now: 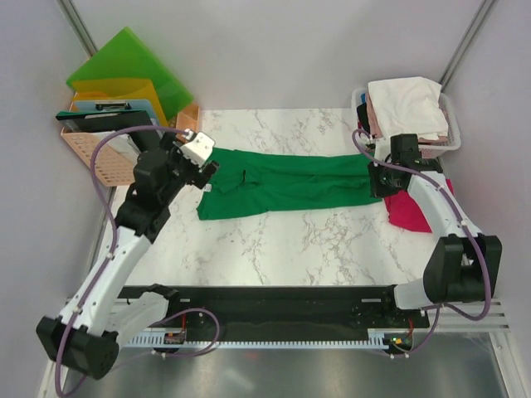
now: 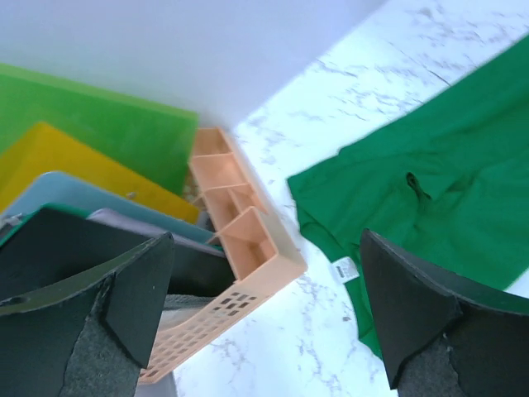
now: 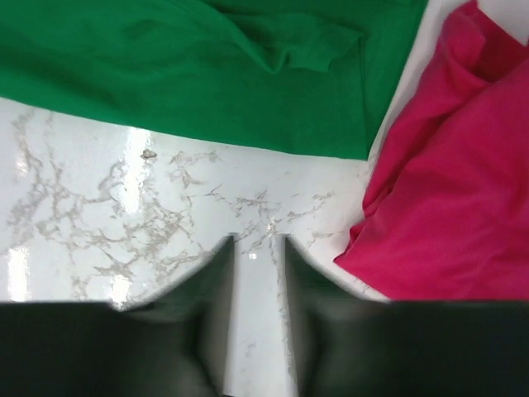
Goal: Fold and stack the t-shirts
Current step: Fold the other side of the tshirt into a rectangle
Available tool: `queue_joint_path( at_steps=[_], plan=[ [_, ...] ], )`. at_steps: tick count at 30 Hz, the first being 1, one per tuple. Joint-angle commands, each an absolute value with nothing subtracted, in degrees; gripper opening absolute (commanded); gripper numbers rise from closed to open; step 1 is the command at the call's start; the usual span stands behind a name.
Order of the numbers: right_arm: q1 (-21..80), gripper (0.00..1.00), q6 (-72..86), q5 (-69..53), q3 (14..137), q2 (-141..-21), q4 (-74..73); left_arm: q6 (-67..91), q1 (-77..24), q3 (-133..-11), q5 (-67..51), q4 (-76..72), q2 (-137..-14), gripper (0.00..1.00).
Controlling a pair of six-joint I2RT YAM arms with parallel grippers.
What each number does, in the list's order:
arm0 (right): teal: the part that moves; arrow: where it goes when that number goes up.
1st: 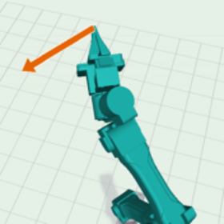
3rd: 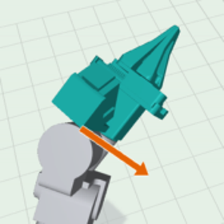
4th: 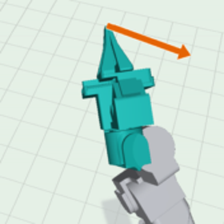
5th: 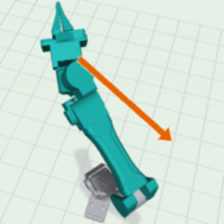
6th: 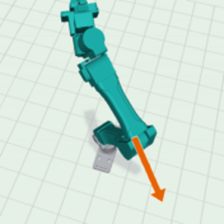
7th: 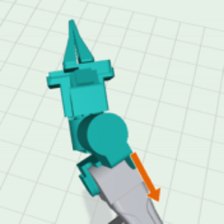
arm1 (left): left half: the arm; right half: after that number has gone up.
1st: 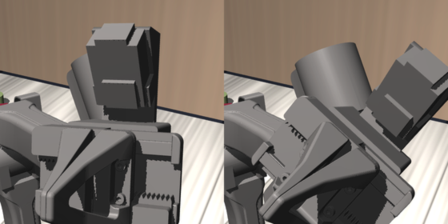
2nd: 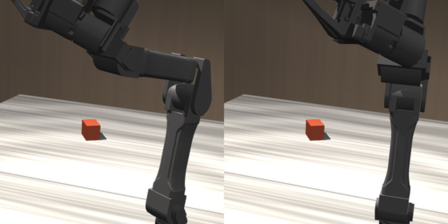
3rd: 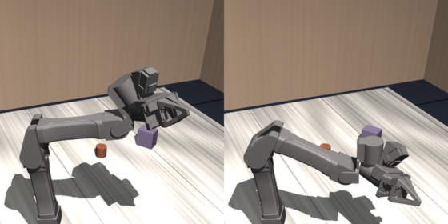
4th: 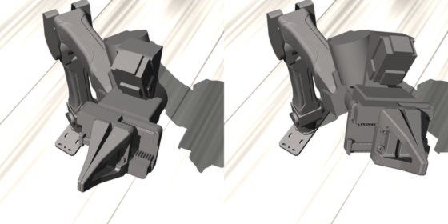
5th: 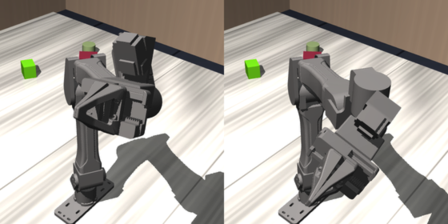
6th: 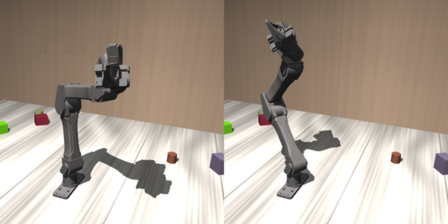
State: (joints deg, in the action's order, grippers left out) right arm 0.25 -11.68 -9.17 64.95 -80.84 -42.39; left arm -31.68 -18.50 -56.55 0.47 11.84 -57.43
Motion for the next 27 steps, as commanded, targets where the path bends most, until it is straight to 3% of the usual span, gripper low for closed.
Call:
queue_joint_path(
  at_steps=[1,2,5,19,21,24,25,27],
  plan=[
    [0.26,0.47,-10.73,-12.29,69.16,-85.33,-41.92,-30.48,-18.72,-51.44,5.06,11.71,-50.14,1.0],
    [0.26,0.78,-10.37,-12.83,69.87,-88.04,-42.18,-33.72,-18.63,-49.33,6.58,9.6,-47.75,1.0],
    [0.35,0.88,-10.11,-13.1,71.63,-92.35,-42.02,-34.98,-18.54,-46.4,9.58,9.74,-43.86,1.0],
    [0.53,0.86,-10.11,-9.15,83.84,-109.94,-35.86,-33.22,-18.37,-44.21,9.93,13.71,-41.84,1.0],
    [0.53,0.8,-9.76,-7.48,85.94,-111.78,-35.42,-33.31,-18.37,-44.47,10.11,14.15,-41.84,1.0],
    [0.7,0.59,-9.49,-7.47,86.66,-112.41,-35.25,-33.22,-18.28,-44.91,9.76,15.03,-41.57,1.0],
    [0.79,0.49,-9.41,-7.21,86.31,-112.24,-34.98,-33.14,-18.37,-44.91,9.67,15.2,-41.57,1.0],
    [0.88,0.13,-9.14,-5.81,85.61,-111.8,-34.1,-33.22,-18.28,-44.91,9.67,15.21,-41.66,1.0]
  ],
)
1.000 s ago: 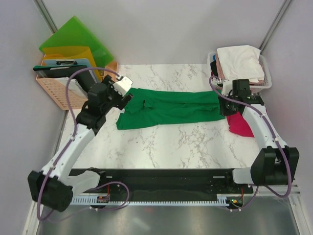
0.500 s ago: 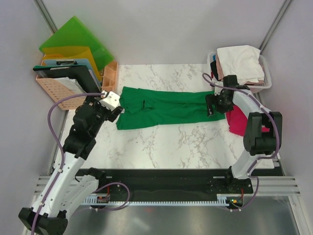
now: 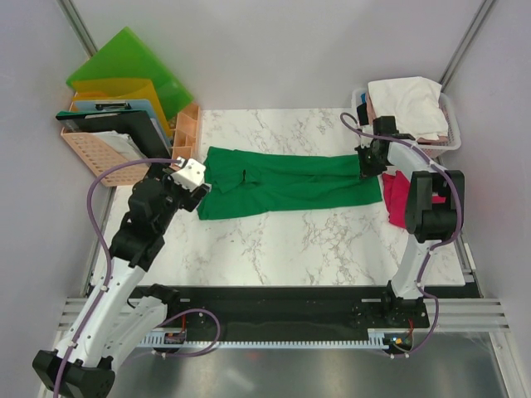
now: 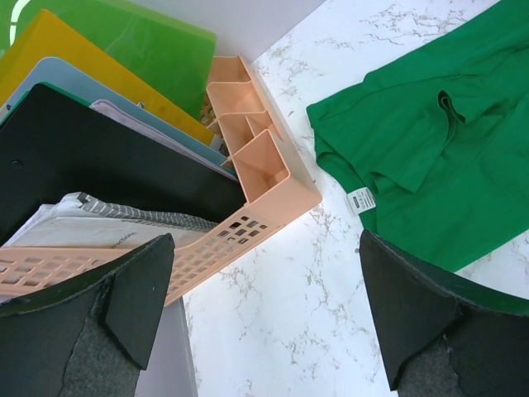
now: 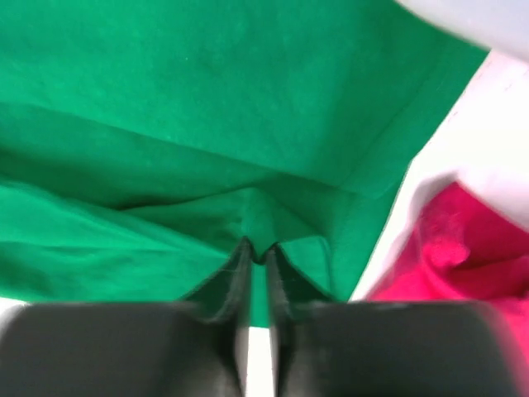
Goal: Fold and stack the t-shirts
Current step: Fold the other side of the tshirt into a rectangle
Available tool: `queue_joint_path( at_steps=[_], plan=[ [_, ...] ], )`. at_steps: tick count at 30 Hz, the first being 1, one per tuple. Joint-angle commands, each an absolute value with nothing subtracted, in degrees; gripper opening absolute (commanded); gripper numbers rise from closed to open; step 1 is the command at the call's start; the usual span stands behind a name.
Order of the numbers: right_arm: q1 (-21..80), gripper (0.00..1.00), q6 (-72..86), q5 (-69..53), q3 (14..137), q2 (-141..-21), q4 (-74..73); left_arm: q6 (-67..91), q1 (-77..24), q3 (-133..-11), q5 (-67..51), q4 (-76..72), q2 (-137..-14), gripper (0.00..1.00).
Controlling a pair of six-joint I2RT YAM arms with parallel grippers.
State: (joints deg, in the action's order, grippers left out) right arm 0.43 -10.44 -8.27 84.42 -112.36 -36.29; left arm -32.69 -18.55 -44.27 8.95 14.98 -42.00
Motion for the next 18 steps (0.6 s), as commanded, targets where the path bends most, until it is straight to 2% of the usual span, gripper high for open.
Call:
queue_joint_path(
  at_steps=[1,18],
  plan=[
    [0.88,0.0,-9.14,-5.54,85.43,-111.45,-33.93,-33.31,-18.37,-44.83,9.58,15.21,-41.83,1.0],
    [0.88,0.0,-10.02,1.23,85.17,-106.44,-31.73,-32.87,-18.37,-43.51,8.44,15.47,-42.1,1.0]
  ],
)
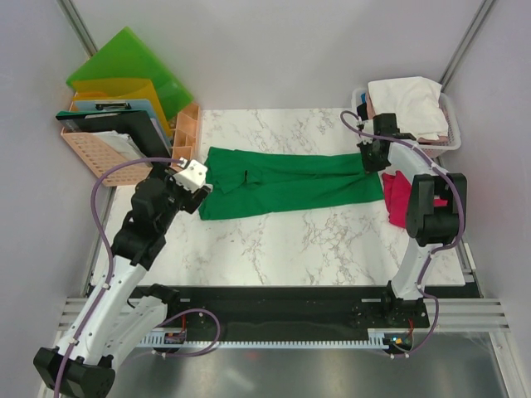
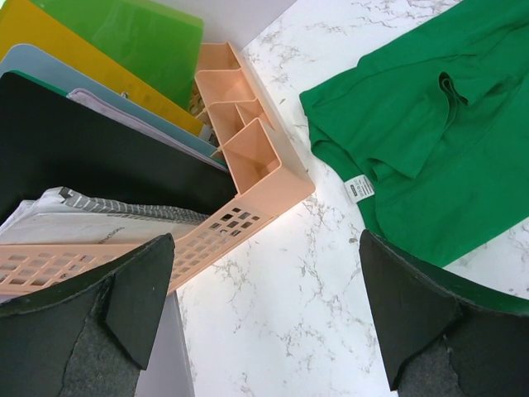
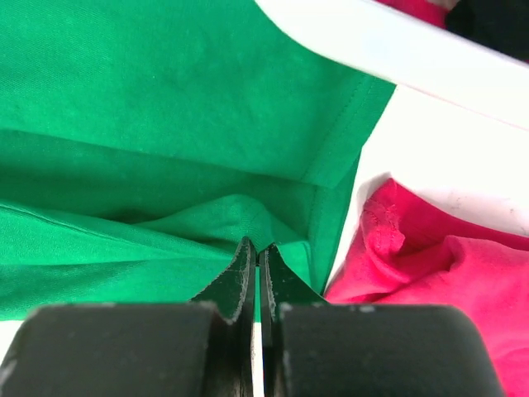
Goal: Fold and stack the t-shirts
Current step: Fold the other side of the tshirt into a rectangle
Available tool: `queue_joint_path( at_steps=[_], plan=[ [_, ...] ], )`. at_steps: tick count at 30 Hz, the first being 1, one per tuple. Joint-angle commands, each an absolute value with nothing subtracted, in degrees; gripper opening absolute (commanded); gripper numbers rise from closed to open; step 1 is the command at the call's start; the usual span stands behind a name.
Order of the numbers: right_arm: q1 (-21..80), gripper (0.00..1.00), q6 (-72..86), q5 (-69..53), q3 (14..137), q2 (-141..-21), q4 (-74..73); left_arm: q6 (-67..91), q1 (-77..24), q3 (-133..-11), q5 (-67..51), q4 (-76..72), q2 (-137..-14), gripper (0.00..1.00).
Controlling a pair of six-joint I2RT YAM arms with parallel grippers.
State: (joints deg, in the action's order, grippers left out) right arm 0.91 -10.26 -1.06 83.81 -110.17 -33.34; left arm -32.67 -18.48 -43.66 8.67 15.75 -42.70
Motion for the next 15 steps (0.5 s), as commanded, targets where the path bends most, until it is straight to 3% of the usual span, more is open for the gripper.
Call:
queue_joint_path(
  at_steps=[1,3,5,6,7,10,15],
  plan=[
    [0.88,0.0,-10.11,1.4,84.99,-106.26,-31.64,-32.87,-18.37,-43.33,8.35,15.47,-42.01,1.0],
    [0.88,0.0,-10.37,3.06,85.08,-106.35,-31.73,-32.7,-18.28,-43.24,8.0,15.56,-42.1,1.0],
    [0.88,0.17,-11.07,4.56,85.78,-106.87,-32.25,-32.26,-18.28,-43.07,7.65,15.73,-42.1,1.0],
    [0.88,0.28,-11.16,6.22,85.69,-107.31,-32.34,-32.26,-18.37,-42.98,7.3,15.91,-42.1,1.0],
    [0.97,0.54,-11.34,7.2,85.69,-107.49,-32.34,-32.26,-18.37,-42.89,7.21,15.91,-41.84,1.0],
    [0.88,0.65,-11.16,10.7,84.56,-106.62,-31.82,-32.52,-18.37,-42.8,7.38,16.08,-41.4,1.0],
    [0.44,0.73,-10.29,15.81,78.5,-98.38,-27.34,-32.52,-18.28,-42.45,8.0,17.4,-41.4,1.0]
  ],
)
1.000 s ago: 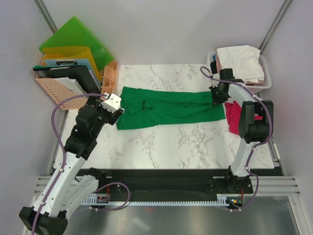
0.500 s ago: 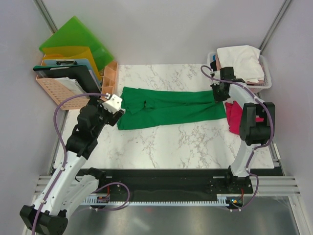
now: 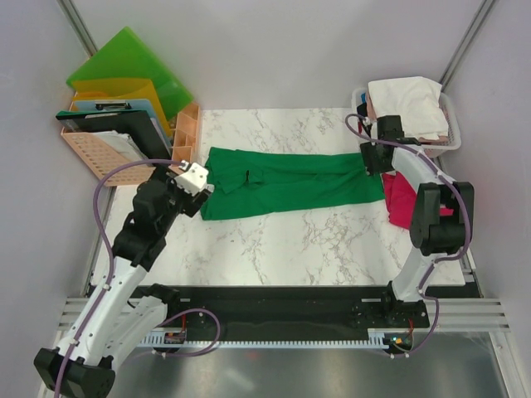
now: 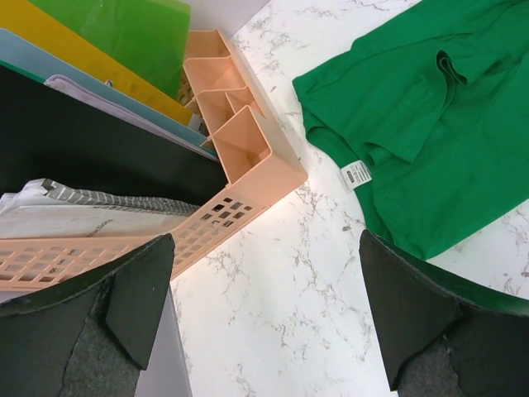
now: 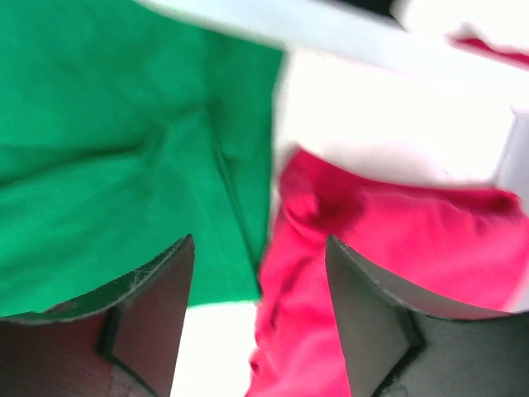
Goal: Fold and stack the t-shirts
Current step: Fold the other side of the tshirt into a rectangle
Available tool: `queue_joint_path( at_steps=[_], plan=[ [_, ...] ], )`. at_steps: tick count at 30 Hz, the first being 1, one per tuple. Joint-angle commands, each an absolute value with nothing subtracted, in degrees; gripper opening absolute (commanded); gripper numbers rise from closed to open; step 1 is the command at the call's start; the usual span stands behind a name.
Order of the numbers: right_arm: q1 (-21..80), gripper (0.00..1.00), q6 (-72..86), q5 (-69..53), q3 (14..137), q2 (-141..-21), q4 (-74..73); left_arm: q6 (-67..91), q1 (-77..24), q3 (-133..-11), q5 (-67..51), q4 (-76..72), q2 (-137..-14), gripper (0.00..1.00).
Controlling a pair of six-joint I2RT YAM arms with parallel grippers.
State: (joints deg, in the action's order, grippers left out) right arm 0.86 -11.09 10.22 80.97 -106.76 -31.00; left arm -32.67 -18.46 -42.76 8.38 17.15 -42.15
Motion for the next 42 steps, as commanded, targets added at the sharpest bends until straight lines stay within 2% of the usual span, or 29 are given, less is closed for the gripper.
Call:
queue_joint_path(
  at_steps=[1,5,8,11,12,13,16,23,33,42],
  plan=[
    [0.27,0.74,-10.11,15.99,77.36,-96.52,-26.9,-32.35,-18.28,-41.84,7.91,17.4,-41.4,1.0],
    [-2.02,0.85,-6.95,13.82,70.6,-86.94,-26.81,-31.12,-18.37,-40.61,5.37,18.19,-42.97,1.0],
    [-2.02,0.9,-5.8,9.17,65.33,-80.17,-26.81,-30.67,-18.46,-42.0,0.37,21.43,-49.29,1.0],
    [-2.02,0.92,-5.36,7.65,62.5,-77.35,-26.9,-31.81,-20.11,-46.65,-0.28,23.63,-62.19,1.0],
    [-2.2,0.92,-6.32,7.91,62.23,-77.0,-26.72,-31.82,-20.74,-48.41,4.7,23.82,-66.75,1.0],
    [-2.28,0.92,-6.33,8.52,62.14,-76.99,-26.54,-32.43,-21.44,-51.73,6.66,23.99,-74.11,1.0],
    [-2.55,0.92,-6.15,7.13,62.4,-78.04,-26.54,-33.48,-23.64,-56.4,10.2,21.72,-84.51,1.0],
    [-2.72,0.92,-6.24,6.42,62.67,-78.22,-26.9,-33.31,-23.55,-66.88,8.18,18.72,-96.75,1.0],
    [-3.25,0.92,-6.77,6.15,62.14,-78.22,-26.72,-32.78,-23.56,-75.58,8.01,19.07,-106.25,1.0],
    [-3.6,0.92,-6.94,5.54,61.87,-78.92,-26.28,-31.46,-23.55,-71.55,3.52,20.91,-103.37,1.0]
  ],
)
